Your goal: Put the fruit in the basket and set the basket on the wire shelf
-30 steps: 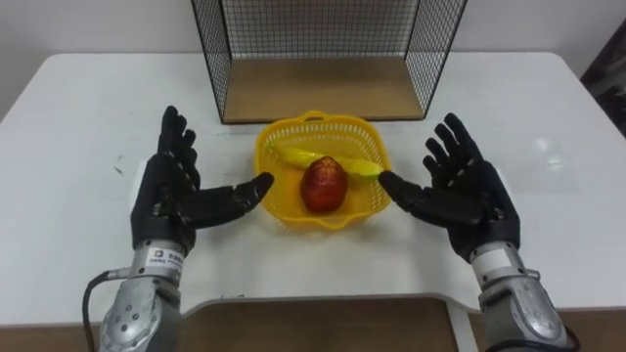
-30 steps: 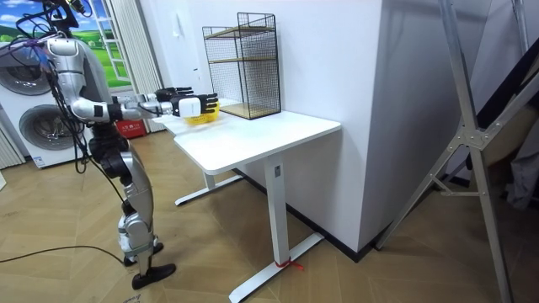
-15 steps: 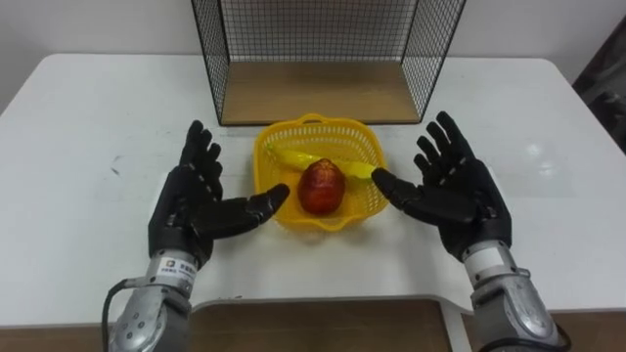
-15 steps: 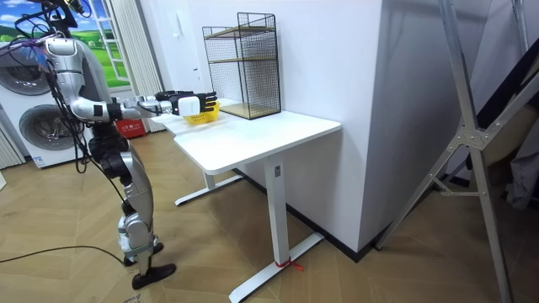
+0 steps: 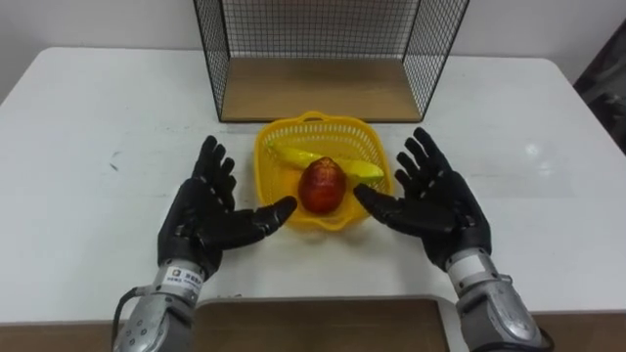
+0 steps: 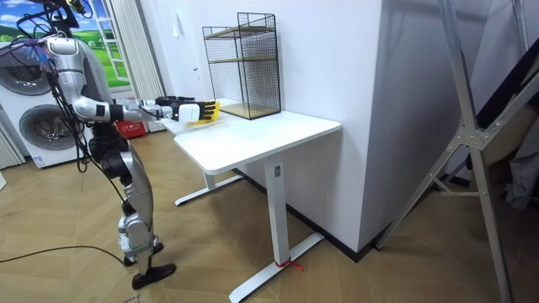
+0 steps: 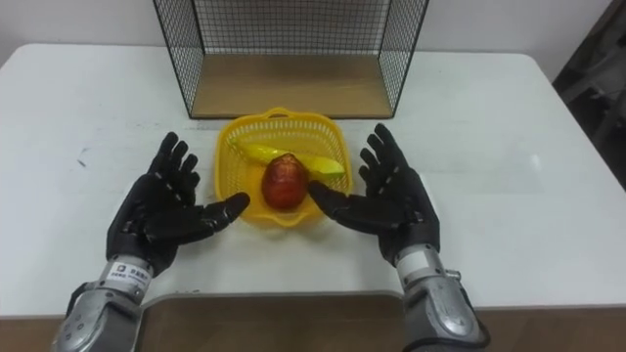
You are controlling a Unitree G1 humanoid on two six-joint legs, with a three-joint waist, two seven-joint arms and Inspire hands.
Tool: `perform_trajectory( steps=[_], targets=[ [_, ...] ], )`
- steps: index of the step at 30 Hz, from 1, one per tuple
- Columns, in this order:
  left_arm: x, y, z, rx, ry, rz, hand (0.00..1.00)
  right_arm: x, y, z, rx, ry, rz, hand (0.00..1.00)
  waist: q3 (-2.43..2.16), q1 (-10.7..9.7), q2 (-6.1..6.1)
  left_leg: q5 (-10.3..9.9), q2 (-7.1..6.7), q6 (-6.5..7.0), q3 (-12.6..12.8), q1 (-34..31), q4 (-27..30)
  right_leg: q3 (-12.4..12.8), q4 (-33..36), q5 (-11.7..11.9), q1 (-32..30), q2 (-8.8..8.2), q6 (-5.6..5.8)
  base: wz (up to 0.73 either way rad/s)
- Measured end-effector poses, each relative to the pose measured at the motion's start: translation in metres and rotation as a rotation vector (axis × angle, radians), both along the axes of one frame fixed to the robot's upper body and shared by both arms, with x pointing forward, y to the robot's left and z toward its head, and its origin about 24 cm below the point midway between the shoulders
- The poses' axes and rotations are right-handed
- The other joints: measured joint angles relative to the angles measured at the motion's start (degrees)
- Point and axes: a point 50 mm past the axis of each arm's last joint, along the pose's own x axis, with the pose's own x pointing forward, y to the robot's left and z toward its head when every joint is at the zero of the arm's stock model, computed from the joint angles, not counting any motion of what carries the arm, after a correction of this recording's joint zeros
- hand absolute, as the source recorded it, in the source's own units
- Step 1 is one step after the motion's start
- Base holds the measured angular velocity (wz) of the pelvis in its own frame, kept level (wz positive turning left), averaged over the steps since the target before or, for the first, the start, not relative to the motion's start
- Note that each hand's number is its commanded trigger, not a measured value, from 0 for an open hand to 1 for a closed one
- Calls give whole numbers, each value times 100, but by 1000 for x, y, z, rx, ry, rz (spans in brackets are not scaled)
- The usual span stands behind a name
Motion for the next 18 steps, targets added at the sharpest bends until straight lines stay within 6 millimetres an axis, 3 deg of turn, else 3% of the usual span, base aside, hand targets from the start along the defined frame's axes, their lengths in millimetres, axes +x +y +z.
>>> perform_trajectory(
  steps=[7,11,18],
  targets=[
    [-1,-5,-2,-7,16,-33,0,1,1,-3,-2,8,14,0,6,-23,57,-1,7,-2,-9,-46,7,-54,3,2,-22,14,-3,0],
    [-2,-15,-4,-16,25,-95,0,2,4,-2,4,4,25,0,-29,-25,111,0,7,-1,-2,-89,3,-41,7,5,-81,17,-7,0],
    [-6,-29,-10,-26,45,-162,0,1,8,-9,-24,30,44,0,-27,-45,101,0,11,-2,18,-88,1,27,0,5,-99,18,-7,-3]
  ],
)
